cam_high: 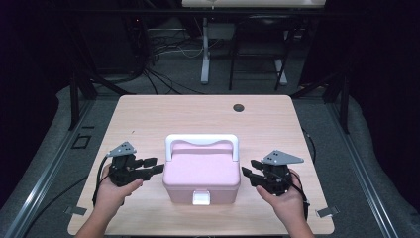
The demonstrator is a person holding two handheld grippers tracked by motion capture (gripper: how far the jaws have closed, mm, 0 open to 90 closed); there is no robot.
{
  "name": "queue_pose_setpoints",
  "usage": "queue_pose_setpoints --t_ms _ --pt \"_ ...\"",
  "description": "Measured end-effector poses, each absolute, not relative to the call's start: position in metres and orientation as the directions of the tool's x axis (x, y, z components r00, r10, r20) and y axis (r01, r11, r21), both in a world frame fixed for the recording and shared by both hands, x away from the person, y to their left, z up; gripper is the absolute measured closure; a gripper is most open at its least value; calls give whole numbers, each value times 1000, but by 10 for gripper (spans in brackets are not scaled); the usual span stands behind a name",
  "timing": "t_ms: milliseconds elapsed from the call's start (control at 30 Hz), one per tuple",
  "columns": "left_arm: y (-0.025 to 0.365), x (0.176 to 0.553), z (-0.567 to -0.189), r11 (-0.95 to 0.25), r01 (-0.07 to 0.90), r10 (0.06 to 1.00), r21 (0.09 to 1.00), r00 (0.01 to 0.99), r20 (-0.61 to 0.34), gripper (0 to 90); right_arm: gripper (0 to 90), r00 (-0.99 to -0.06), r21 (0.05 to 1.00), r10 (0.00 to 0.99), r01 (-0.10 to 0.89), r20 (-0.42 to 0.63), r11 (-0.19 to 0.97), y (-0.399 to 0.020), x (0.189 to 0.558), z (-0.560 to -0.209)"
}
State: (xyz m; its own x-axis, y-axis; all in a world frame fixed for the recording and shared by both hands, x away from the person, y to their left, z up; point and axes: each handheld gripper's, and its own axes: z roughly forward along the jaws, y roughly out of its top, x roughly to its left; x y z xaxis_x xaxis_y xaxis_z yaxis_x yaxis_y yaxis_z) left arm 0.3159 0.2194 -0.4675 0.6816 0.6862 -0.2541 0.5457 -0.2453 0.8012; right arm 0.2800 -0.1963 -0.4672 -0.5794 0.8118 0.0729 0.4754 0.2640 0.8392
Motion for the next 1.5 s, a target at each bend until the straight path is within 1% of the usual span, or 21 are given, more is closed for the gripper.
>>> queue_pose_setpoints --t_ms 267,333,433,667,733,800,867,1000,1100,1233,1300,1500 --pt "214 324 -446 -224 533 679 816 686 -261 549 572 -596 859 797 453 96 236 -195 288 -445" --pt "213 326 -443 -227 532 676 816 689 -261 549 598 -607 867 790 439 92 236 -192 289 -440" --pt "208 330 -438 -227 530 675 817 690 -260 548 604 -617 869 783 428 80 248 -187 292 -436" --pt "201 338 -435 -242 535 685 809 685 -249 548 603 -614 858 783 452 103 242 -179 305 -429" --pt "200 339 -435 -240 540 682 807 685 -256 549 597 -610 859 785 453 103 239 -179 306 -428" --pt "197 341 -433 -238 548 677 802 686 -268 549 563 -605 857 789 458 107 236 -177 312 -423" --pt "195 343 -432 -243 549 669 800 692 -271 548 546 -605 854 787 466 116 232 -176 314 -422" --pt "194 344 -432 -229 550 667 803 689 -283 542 537 -610 850 784 468 113 241 -174 317 -423" --pt "194 344 -433 -230 550 664 803 692 -283 542 566 -622 848 773 470 121 246 -173 318 -428" --pt "195 345 -438 -224 554 659 802 692 -294 537 568 -619 847 772 481 144 227 -174 318 -434" --pt "195 345 -439 -225 549 665 805 690 -285 529 570 -614 846 778 480 133 234 -174 318 -435" --pt "192 344 -445 -225 557 660 799 691 -296 516 575 -615 841 778 483 129 242 -172 317 -436"
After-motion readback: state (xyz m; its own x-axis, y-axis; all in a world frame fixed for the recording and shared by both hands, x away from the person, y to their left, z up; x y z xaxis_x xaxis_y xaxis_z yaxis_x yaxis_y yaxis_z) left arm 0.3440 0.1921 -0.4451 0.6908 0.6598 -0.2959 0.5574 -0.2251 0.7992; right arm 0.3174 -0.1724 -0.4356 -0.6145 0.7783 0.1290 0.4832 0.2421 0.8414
